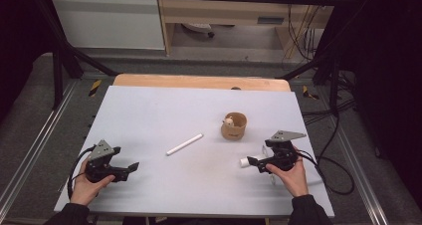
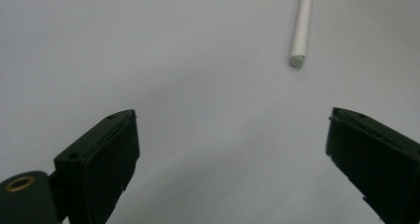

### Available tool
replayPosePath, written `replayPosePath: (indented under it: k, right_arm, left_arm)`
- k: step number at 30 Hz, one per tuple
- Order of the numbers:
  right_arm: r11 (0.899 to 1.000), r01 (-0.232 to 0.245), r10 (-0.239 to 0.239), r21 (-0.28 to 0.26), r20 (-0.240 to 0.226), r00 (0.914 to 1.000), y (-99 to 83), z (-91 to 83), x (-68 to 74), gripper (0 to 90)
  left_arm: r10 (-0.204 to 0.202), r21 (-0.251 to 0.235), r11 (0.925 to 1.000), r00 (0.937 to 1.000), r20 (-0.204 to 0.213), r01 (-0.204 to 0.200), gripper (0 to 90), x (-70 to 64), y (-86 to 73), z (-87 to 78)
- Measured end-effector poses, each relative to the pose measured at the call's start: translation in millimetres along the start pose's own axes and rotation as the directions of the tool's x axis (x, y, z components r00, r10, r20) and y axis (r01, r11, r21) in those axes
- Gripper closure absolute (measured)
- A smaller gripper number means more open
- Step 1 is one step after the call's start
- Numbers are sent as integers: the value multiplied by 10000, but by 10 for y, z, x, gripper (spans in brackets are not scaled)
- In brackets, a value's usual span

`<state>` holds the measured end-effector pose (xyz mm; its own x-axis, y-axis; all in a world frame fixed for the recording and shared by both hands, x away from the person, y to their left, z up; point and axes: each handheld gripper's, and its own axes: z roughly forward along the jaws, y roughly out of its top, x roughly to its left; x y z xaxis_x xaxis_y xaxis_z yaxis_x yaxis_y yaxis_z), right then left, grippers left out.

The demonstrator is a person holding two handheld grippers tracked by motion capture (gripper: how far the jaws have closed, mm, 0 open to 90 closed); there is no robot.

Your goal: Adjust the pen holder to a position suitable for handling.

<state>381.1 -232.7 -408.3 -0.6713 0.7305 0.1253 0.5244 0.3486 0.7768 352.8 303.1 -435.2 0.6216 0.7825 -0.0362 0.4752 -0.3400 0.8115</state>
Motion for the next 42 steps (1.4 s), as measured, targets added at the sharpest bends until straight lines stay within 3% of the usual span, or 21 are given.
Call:
replayPosePath:
  k: [13, 22, 28, 42]
  right_arm:
    - [9980, 629, -628, -74, 121, 9980, 430, 207, 142, 19]
    - [9961, 881, -879, -97, 241, 9958, 628, 342, 153, 47]
    - [9927, 1205, -1205, 32, 407, 9919, 737, 490, 113, 122]
    - [9872, 1549, -1560, 380, 277, 9874, 817, 781, 48, 327]
  left_arm:
    - [44, 69, 10000, 10000, -12, -44, 66, 0, -5, 10]
    - [93, 156, 9998, 10000, 22, -93, 67, -14, -7, 29]
    - [134, 185, 9997, 9999, 11, -134, 67, -15, -8, 35]
    - [127, 152, 9998, 9999, -58, -126, 68, -4, -9, 26]
